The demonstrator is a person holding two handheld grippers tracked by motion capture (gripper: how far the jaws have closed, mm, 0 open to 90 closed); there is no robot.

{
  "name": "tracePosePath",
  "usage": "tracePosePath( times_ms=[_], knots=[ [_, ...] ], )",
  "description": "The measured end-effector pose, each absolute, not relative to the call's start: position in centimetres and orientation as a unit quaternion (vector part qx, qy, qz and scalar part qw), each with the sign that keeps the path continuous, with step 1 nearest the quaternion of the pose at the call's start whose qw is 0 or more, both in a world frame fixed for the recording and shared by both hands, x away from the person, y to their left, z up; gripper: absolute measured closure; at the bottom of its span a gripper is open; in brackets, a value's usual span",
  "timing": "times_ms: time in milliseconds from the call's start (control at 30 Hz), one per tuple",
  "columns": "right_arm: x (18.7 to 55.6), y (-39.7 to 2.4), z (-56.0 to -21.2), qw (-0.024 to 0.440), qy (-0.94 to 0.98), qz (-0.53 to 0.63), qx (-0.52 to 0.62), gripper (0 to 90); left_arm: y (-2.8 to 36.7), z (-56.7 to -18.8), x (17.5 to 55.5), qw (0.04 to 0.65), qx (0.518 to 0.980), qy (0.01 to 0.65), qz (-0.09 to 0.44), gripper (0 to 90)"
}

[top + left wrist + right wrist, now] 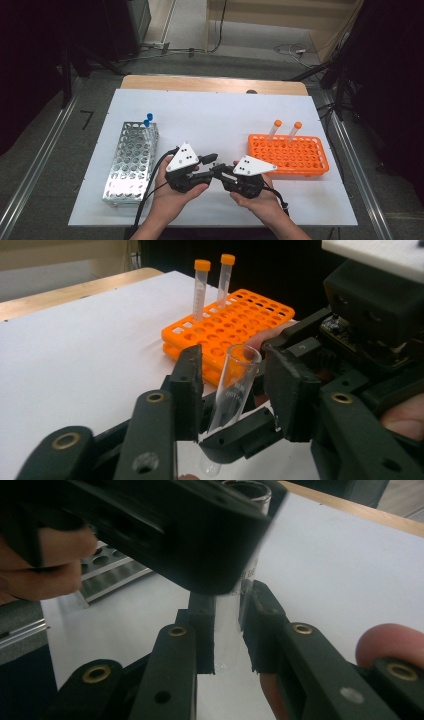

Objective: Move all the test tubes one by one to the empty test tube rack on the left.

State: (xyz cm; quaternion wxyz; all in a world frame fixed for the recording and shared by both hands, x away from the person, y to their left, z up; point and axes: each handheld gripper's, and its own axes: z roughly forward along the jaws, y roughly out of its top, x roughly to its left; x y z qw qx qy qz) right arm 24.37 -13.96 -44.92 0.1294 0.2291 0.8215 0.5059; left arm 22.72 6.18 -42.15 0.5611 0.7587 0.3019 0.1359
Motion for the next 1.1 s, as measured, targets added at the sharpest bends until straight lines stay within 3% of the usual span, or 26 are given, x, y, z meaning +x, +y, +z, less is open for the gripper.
tracePosePath(
  times_ms=[200,500,633,900,1000,1100],
  knots=[
    [24.2,-13.8,-44.8,0.123,0.823,0.508,0.224,73.9,5.9,-42.3,22.7,0.554,0.764,0.298,0.140,71.8],
    [24.2,-13.9,-44.9,0.115,0.819,0.515,0.224,72.0,6.2,-42.2,22.6,0.554,0.761,0.299,0.155,75.7],
    [24.4,-14.0,-44.9,0.103,0.816,0.521,0.227,61.2,6.5,-42.0,22.7,0.558,0.757,0.301,0.155,75.7],
    [24.6,-14.4,-44.7,0.102,0.821,0.517,0.222,17.1,7.5,-41.8,22.8,0.563,0.749,0.309,0.163,75.8],
    [24.6,-14.6,-44.6,0.097,0.821,0.517,0.220,6.7,7.9,-41.6,22.9,0.563,0.747,0.312,0.167,75.7],
    [24.6,-14.7,-44.5,0.109,0.818,0.518,0.222,3.2,8.4,-41.5,23.0,0.564,0.743,0.317,0.171,75.8]
  ],
)
